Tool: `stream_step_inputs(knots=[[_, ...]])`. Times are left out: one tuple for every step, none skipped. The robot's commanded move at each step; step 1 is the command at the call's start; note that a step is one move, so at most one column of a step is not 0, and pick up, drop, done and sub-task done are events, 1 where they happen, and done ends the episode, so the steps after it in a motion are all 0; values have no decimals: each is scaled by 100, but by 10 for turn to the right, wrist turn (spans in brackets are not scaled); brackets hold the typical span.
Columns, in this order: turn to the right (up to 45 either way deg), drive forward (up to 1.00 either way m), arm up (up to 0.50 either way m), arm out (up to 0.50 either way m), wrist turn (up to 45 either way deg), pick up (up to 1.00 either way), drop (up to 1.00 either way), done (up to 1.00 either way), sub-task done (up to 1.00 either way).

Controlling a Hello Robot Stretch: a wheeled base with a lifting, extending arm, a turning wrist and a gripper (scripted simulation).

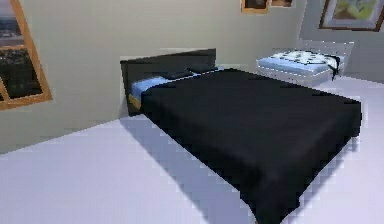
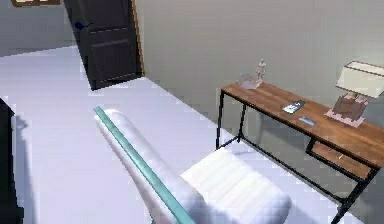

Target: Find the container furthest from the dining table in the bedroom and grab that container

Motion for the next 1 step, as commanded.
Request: stream_step_inputs(knots=[[450, 0, 0, 0, 0, 0, 0, 0, 0]])
